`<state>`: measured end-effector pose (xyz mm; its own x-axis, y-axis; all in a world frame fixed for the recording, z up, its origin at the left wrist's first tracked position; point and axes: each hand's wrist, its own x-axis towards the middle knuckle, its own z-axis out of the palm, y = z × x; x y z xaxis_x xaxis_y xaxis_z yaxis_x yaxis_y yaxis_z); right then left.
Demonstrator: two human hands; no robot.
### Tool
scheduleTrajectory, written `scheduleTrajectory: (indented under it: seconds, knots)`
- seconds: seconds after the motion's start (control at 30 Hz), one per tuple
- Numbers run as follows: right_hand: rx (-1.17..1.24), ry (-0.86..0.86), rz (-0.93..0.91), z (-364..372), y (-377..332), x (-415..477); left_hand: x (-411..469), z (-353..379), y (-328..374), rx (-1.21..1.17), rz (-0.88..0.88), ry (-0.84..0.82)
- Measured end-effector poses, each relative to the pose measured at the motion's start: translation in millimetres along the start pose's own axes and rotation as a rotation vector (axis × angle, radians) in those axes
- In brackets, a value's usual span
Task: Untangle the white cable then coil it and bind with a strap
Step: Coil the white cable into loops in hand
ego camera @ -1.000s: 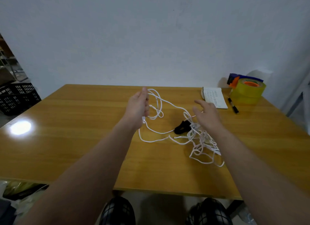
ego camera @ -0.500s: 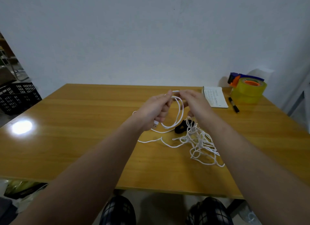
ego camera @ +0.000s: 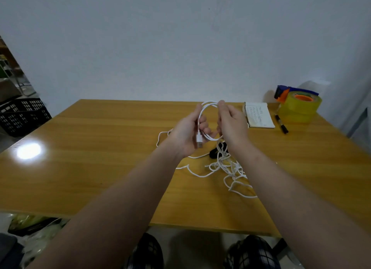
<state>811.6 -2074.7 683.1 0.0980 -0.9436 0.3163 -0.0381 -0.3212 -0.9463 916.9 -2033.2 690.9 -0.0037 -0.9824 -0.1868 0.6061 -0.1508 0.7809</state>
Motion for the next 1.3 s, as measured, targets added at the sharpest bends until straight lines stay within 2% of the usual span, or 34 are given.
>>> scheduleTrajectory:
  seconds: [0.07, 0.2, 0.3, 0.43, 0.53, 0.6, 0.67, 0.73, 0.87, 0.97, 1.1, 1.2, 1.3]
  knots:
    - [-0.052, -0.046, -0.022, -3, 3, 1, 0, -4, 2, -0.08, -0.063, -0.054]
    - [-0.112, -0.075, -0.026, -23, 5, 8, -2, -14, 11, 0.11, -0.105, -0.191]
    - [-0.273, -0.142, -0.03, -32, 4, 13, -4, -10, 13, 0.086, -0.066, -0.159]
    - [-0.477, -0.311, 0.118, -30, 10, 11, -6, 3, 16, -0.051, 0.054, -0.213]
    - [-0.347, -0.414, 0.129, -32, 19, 5, -6, 2, 27, -0.154, 0.123, -0.133]
    - [-0.315, -0.458, 0.145, -32, 23, 3, -4, -4, 31, -0.121, 0.151, -0.039]
    - [-0.531, -0.51, 0.065, -27, 27, 3, -1, -9, 29, -0.103, 0.18, 0.026]
    - [-0.819, -0.549, -0.094, -17, 33, -1, 3, -13, 24, -0.107, 0.205, 0.027]
    - [-1.208, -0.605, -0.435, 0, 34, -10, 7, -11, 14, 0.165, 0.271, -0.016]
    - [-1.263, -0.572, -0.542, 3, 32, -12, 15, -16, 10, 0.302, 0.328, 0.061]
    - [-1.128, -0.547, -0.408, -2, 26, -11, 20, -33, 14, 0.579, 0.5, 0.19]
    - [-1.114, -0.627, -0.226, -16, 22, -9, 21, -46, 31, 0.622, 0.597, 0.324]
    - [-1.082, -0.673, -0.248, -25, 22, -11, 16, -49, 39, 0.817, 0.585, 0.248]
